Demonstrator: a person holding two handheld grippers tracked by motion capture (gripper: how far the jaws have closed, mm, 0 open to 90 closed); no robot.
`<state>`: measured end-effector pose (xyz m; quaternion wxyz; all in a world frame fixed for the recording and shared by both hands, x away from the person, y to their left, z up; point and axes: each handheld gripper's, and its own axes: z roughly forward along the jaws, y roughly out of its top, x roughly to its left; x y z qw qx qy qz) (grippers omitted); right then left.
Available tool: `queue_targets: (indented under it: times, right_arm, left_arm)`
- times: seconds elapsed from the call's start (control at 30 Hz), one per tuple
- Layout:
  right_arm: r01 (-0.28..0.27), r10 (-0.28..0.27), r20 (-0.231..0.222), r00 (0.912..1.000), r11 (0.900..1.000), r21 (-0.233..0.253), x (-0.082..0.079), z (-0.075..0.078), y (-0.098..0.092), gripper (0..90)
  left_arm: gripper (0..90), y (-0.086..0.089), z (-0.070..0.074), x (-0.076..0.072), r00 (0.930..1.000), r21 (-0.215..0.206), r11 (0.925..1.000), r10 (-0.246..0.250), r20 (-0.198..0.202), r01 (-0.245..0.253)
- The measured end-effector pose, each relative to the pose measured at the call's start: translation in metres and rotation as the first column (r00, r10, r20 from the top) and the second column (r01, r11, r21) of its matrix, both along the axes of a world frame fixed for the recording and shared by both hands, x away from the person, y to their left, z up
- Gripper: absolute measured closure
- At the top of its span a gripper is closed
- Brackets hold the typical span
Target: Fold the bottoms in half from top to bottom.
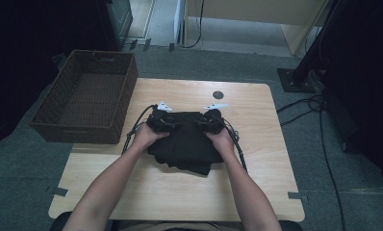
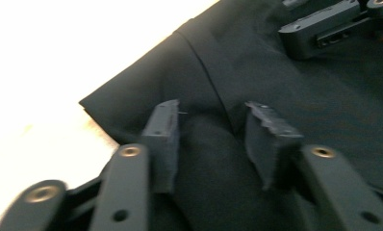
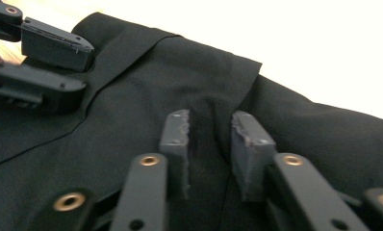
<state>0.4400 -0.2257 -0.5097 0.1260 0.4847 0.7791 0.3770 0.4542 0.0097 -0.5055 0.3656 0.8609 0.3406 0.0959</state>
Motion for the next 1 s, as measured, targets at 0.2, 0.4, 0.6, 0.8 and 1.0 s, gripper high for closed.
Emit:
queue_targets:
  times: [0.2, 0.4, 0.6, 0.8, 1.0]
  right_arm:
    - [0.007, -0.007, -0.007, 0.9999, 1.000, 0.005, -0.001, 0.003, 0.000, 86.9]
    - [0.009, -0.010, 0.022, 0.9997, 1.000, 0.027, -0.003, 0.017, -0.011, 90.0]
    - [-0.002, 0.000, 0.055, 0.9985, 1.000, 0.029, -0.007, 0.032, -0.017, 90.0]
    - [0.013, -0.012, 0.048, 0.9988, 1.000, -0.002, -0.008, 0.034, -0.026, 90.0]
    - [0.013, -0.012, 0.044, 0.9989, 1.000, -0.023, -0.009, 0.033, -0.030, 90.0]
  left_arm:
    - [87.5, -0.006, 0.002, -0.002, 0.9993, 0.051, 0.9986, -0.018, 0.033, 0.016]
    - [89.0, 0.005, 0.018, 0.003, 1.0000, -0.026, 0.9997, -0.001, 0.010, 0.001]
    - [88.6, 0.009, 0.034, 0.004, 0.9999, -0.083, 0.9965, 0.010, 0.011, -0.009]
    - [90.0, 0.018, 0.032, 0.006, 0.9997, -0.054, 0.9983, 0.022, -0.008, -0.022]
    - [90.0, 0.025, 0.031, 0.010, 0.9984, -0.041, 0.9976, 0.056, -0.007, -0.056]
